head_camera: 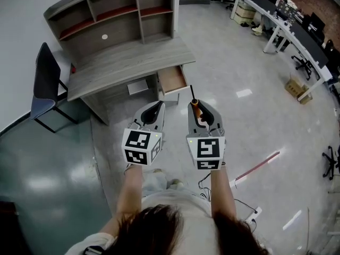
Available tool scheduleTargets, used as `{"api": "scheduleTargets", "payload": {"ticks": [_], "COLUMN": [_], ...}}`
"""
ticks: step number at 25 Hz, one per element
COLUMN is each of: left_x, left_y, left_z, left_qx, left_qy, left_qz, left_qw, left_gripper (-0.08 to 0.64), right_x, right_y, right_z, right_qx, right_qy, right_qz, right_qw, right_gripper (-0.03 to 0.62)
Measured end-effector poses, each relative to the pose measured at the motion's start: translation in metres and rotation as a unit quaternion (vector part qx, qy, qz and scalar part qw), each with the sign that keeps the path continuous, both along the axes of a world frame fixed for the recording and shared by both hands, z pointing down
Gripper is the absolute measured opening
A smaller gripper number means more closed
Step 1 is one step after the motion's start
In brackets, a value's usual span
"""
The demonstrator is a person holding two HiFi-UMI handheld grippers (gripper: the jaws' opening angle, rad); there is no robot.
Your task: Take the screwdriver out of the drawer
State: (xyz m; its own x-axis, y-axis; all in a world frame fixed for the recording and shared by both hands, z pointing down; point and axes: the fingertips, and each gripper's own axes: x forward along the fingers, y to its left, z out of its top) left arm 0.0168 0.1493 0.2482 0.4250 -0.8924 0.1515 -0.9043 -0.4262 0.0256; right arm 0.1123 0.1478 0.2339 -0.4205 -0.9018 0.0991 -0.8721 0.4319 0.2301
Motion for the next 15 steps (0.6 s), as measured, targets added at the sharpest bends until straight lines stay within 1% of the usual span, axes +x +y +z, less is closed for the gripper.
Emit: {"api": "scheduleTargets", "payload": {"ticks": [6, 15], "left_x": [0.009, 0.017], "left_y": [0.02, 0.033], "left_z": [0.0, 0.001], "left_qx": [0.0, 0.0], "left_qy": [-0.005, -0.011], "left_qz": [-0.009, -0.01], "left_qw": [0.9999, 0.9999], "left_gripper": [0.017, 0.017], "right_x": [0.007, 0.012], "right_y": [0.017, 0.029], "right_z": [0.002, -0.001], "right_qx": [-0.002, 0.003], "right_qy": [-0.007, -0.013], "right_qz": [-0.011, -0.018], "right_qw": [1.0, 1.0], "right_gripper": [0.084, 0.084]}}
